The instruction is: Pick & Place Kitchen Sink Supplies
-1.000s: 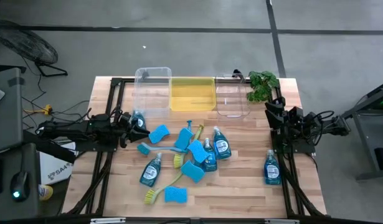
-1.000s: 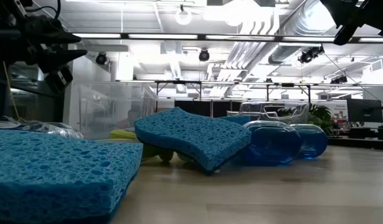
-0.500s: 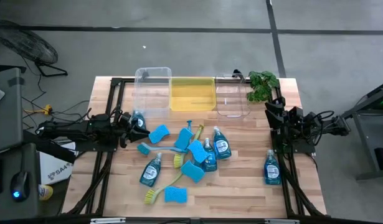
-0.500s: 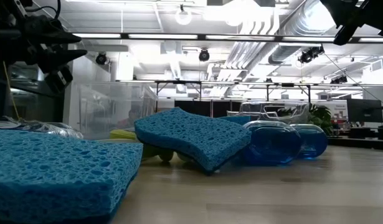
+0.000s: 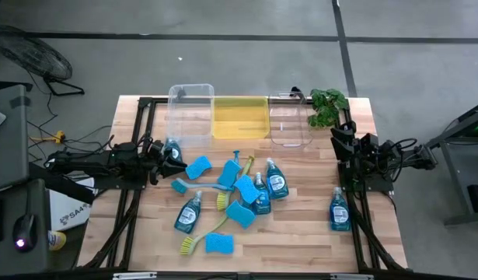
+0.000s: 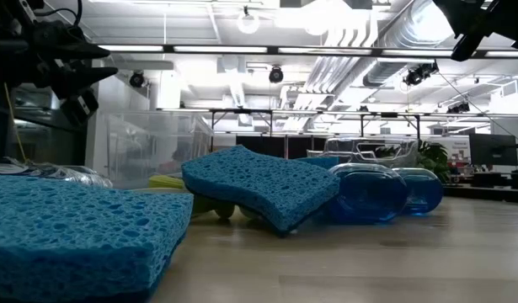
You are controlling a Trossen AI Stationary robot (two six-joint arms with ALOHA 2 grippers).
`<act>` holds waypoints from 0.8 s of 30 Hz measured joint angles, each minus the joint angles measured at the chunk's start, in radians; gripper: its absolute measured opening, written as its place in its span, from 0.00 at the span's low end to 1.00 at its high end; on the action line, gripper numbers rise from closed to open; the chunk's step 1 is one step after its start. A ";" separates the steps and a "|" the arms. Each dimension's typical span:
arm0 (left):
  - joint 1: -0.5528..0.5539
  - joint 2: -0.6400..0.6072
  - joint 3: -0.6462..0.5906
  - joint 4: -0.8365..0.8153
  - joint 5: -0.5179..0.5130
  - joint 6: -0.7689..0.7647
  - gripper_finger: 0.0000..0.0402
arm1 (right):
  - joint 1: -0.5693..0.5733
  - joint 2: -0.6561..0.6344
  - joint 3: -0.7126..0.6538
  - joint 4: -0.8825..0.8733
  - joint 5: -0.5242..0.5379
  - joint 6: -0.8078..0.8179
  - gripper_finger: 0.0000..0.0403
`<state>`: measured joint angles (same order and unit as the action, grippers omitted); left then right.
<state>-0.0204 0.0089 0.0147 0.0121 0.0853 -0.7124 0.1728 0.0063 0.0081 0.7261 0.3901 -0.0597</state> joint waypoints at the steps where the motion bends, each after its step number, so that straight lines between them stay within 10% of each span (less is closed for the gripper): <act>1: 0.000 0.000 0.000 0.000 0.000 0.000 0.26 | 0.000 0.000 0.000 0.000 0.000 0.000 0.40; 24: 0.000 0.000 0.000 0.000 0.000 0.000 0.26 | 0.000 0.000 0.000 0.000 -0.001 0.076 0.40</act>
<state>-0.0200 0.0086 0.0147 0.0120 0.0853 -0.7120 0.1730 0.0063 0.0079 0.7260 0.3895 0.0163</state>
